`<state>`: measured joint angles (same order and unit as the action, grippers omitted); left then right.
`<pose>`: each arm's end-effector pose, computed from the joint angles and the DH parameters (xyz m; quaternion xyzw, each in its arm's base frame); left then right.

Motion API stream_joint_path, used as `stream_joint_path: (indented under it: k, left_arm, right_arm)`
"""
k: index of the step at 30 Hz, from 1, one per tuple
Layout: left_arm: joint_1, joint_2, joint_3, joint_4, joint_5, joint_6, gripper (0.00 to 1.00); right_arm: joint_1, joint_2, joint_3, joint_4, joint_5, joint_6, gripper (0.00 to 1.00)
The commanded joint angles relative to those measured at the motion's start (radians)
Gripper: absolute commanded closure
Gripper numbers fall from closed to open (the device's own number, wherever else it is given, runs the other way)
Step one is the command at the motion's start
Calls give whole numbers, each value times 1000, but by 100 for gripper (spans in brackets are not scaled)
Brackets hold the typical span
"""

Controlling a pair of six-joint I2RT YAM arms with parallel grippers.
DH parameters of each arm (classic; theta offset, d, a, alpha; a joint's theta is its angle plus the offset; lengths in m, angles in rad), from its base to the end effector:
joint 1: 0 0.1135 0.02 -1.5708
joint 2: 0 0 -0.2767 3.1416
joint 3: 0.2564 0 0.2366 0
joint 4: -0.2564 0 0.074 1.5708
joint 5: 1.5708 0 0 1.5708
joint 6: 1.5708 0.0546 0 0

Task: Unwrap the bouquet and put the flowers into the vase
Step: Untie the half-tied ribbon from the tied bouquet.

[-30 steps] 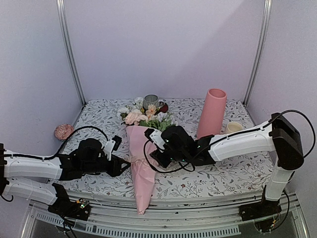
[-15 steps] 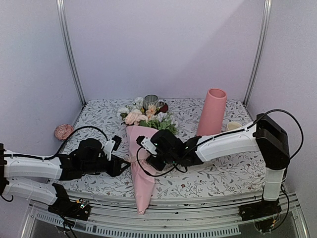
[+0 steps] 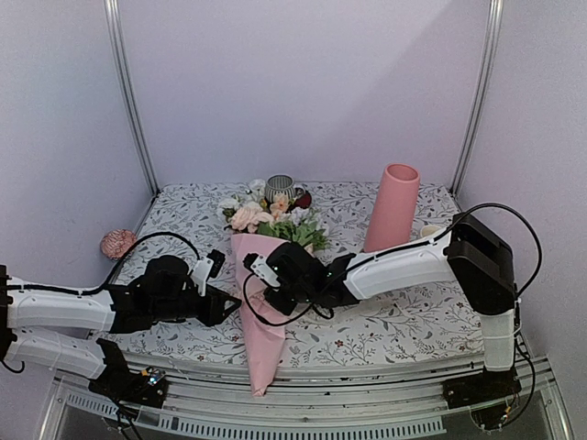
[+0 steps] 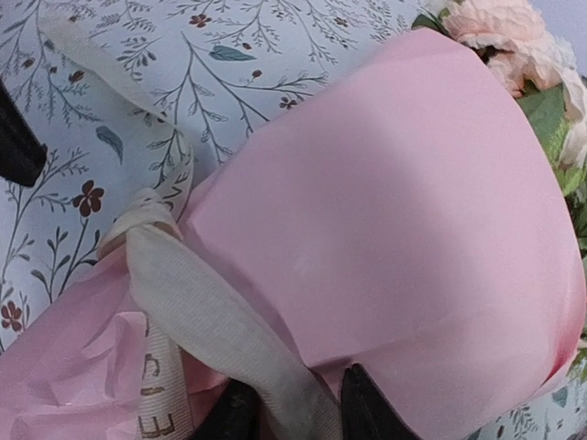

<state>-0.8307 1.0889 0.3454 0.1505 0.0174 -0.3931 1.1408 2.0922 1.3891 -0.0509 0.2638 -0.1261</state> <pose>0.1392 -0.1538 0.1761 0.1956 0.8609 -0.2761 0.3800 0.2062 0.4154 0.1645 -0.4964 0.7642 0.0858 0.4027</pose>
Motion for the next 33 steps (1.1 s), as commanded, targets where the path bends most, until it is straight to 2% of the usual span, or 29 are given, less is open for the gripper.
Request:
stream_joint_path:
  k: [1,3,4,10,15,22,26,28,29,31,32,33]
  left_arm:
    - [11,5,26,-4,-4,12,56]
    - [11,4,26,-6,-4,12,56]
    - [12,4,26,-6,-3,12,55]
    - [13,-8,23,-11,-4,10,56]
    - [12,-18,17,-10,-3,6,56]
    - [13,-31,11,-8,3,3,56]
    - [12,-39,6,-7,3,0,56]
    - [13,-40,4,-4,2,1,56]
    - [13,-39,4,-1,3,0,56]
    - [13,-35,7,0,5,2,56]
    - [13,-35,8,1,6,1,56]
    - [13,-35,8,1,8,1,56]
  right_arm:
    - [5,7,29,44,46,2,81]
    - [6,-17,20,62,74,13,94]
    - [5,-41,9,75,103,20,96]
    - [4,-213,-129,164,259,84,97]
    - [-8,-380,-294,175,385,193,97]
    - [-115,-580,-560,66,482,565,97]
    - [-202,-678,-734,59,430,791,96]
    - [-270,-709,-793,41,365,869,91]
    - [-299,-728,-810,28,321,904,79]
    - [-321,-762,-825,8,290,948,31]
    - [-322,-783,-834,24,271,937,17]
    - [-321,-803,-841,49,246,888,15]
